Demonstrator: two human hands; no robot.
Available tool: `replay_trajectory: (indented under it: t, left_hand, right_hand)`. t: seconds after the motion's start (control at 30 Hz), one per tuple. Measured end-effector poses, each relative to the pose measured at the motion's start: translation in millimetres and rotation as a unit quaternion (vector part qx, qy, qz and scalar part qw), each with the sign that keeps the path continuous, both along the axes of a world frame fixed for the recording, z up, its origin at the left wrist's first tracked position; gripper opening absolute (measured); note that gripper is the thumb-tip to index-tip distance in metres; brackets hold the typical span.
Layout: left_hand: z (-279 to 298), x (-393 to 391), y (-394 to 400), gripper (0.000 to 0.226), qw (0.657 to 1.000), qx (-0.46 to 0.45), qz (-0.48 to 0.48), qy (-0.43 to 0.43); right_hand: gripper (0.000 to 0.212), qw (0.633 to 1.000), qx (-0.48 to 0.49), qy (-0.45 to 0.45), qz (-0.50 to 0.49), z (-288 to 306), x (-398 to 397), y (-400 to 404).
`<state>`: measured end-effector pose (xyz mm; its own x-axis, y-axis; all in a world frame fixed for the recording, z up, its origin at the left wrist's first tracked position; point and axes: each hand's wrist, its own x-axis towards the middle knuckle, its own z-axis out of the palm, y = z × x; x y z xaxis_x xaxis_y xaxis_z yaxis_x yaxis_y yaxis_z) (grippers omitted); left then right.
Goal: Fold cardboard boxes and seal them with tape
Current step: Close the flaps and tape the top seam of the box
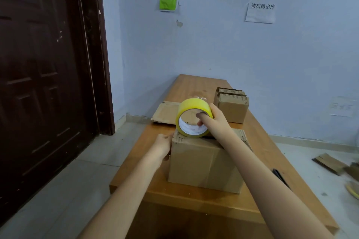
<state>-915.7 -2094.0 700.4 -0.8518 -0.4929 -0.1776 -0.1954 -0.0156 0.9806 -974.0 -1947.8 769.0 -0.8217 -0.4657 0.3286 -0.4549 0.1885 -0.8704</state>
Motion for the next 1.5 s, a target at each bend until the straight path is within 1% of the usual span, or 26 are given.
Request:
replay_trajectory:
  t: [0.03, 0.07, 0.13, 0.17, 0.2, 0.23, 0.3, 0.33, 0.4, 0.47, 0.53, 0.57, 0.67, 0.77, 0.87, 0.93, 1.03, 1.07, 1.1, 1.13, 1.17, 1.2, 1.3, 1.33, 1.43, 1.5]
  left_hand:
    - [3, -2, -1, 0.024, 0.999, -0.031, 0.007, -0.011]
    - [6, -4, -4, 0.032, 0.997, -0.075, 0.010, -0.033]
    - [0, 5, -6, 0.060, 0.981, -0.156, -0.027, -0.108]
    - [-5, 12, -6, 0.065, 0.979, -0.162, -0.041, -0.116]
    - [-8, 14, -7, 0.064, 0.981, -0.161, -0.048, -0.092]
    - [-10, 20, -5, 0.060, 0.991, -0.122, -0.034, -0.035]
    - [3, 21, 2, 0.052, 0.994, -0.054, 0.001, 0.100]
    - [13, 22, 9, 0.049, 0.991, -0.024, 0.005, 0.131]
    - [21, 25, 24, 0.047, 0.989, 0.002, 0.001, 0.148]
    - [12, 38, 41, 0.047, 0.986, 0.014, -0.024, 0.166]
    - [2, 36, 39, 0.046, 0.986, 0.018, -0.029, 0.166]
    - [1, 31, 33, 0.046, 0.988, -0.007, -0.017, 0.153]
    - [-5, 32, 14, 0.052, 0.984, -0.024, -0.068, 0.160]
    - [8, 37, 25, 0.076, 0.982, -0.076, -0.065, 0.163]
    - [3, 42, 30, 0.070, 0.968, -0.107, -0.082, 0.210]
    - [-3, 43, 34, 0.073, 0.972, -0.117, -0.083, 0.189]
    - [-6, 46, 30, 0.075, 0.985, -0.085, -0.089, 0.122]
    - [-4, 46, 28, 0.076, 0.983, -0.107, -0.088, 0.117]
    - [2, 45, 26, 0.080, 0.977, -0.159, -0.076, 0.118]
    - [7, 42, 24, 0.083, 0.963, -0.239, -0.067, 0.110]
    - [12, 40, 24, 0.083, 0.941, -0.316, -0.064, 0.100]
    - [15, 40, 24, 0.079, 0.923, -0.367, -0.065, 0.093]
    - [16, 43, 27, 0.058, 0.907, -0.402, -0.068, 0.110]
    - [13, 44, 27, 0.054, 0.893, -0.434, -0.055, 0.110]
    - [14, 44, 24, 0.053, 0.825, -0.561, -0.032, 0.058]
    - [19, 44, 19, 0.061, 0.784, -0.617, -0.064, 0.017]
  right_hand:
    - [0.006, 1.000, 0.002, 0.000, 0.001, 0, 0, 0]
    - [0.004, 1.000, 0.004, 0.002, 0.002, 0, 0, 0]
    - [0.003, 1.000, 0.010, 0.006, 0.002, 0, 0, 0]
    - [0.003, 1.000, 0.011, 0.008, 0.000, 0, 0, 1]
    - [0.003, 1.000, 0.012, 0.009, -0.001, 0, 0, 1]
    - [0.004, 1.000, 0.012, 0.008, -0.003, 0, -1, 1]
    - [0.006, 1.000, 0.012, 0.007, -0.006, -1, -2, 1]
    - [0.007, 1.000, 0.012, 0.009, -0.006, -1, -3, 1]
    - [0.003, 1.000, 0.012, 0.010, -0.003, -1, -4, 1]
    - [0.003, 1.000, 0.011, 0.007, -0.002, -1, -5, 0]
    - [0.003, 1.000, 0.012, 0.005, -0.004, -1, -5, 0]
    - [0.003, 1.000, 0.014, 0.005, -0.003, -2, -5, 0]
    - [0.006, 1.000, 0.012, 0.001, -0.001, -1, -3, 0]
    - [0.019, 1.000, 0.010, -0.003, 0.000, 2, 2, -1]
    - [0.009, 1.000, 0.004, -0.010, 0.003, 3, 3, 0]
    - [0.010, 1.000, 0.004, -0.004, 0.004, 2, 0, -1]
    - [0.015, 1.000, 0.000, -0.002, 0.001, 1, -1, -4]
    - [0.015, 1.000, -0.003, -0.006, 0.002, 0, -1, -5]
    - [0.014, 1.000, -0.007, -0.013, 0.005, 0, -1, -6]
    - [0.012, 1.000, -0.013, -0.021, 0.005, 1, -1, -6]
    - [0.011, 0.999, -0.023, -0.026, 0.003, 1, -2, -6]
    - [0.012, 0.999, -0.036, -0.028, 0.000, 2, -3, -5]
    - [0.021, 0.997, -0.068, -0.028, 0.003, 5, 0, -2]
    - [0.023, 0.997, -0.076, -0.031, 0.006, 5, 1, -1]
    - [0.028, 0.997, -0.066, -0.026, -0.003, 4, 0, -2]
    - [0.033, 0.998, -0.057, -0.007, -0.019, 2, -1, -4]
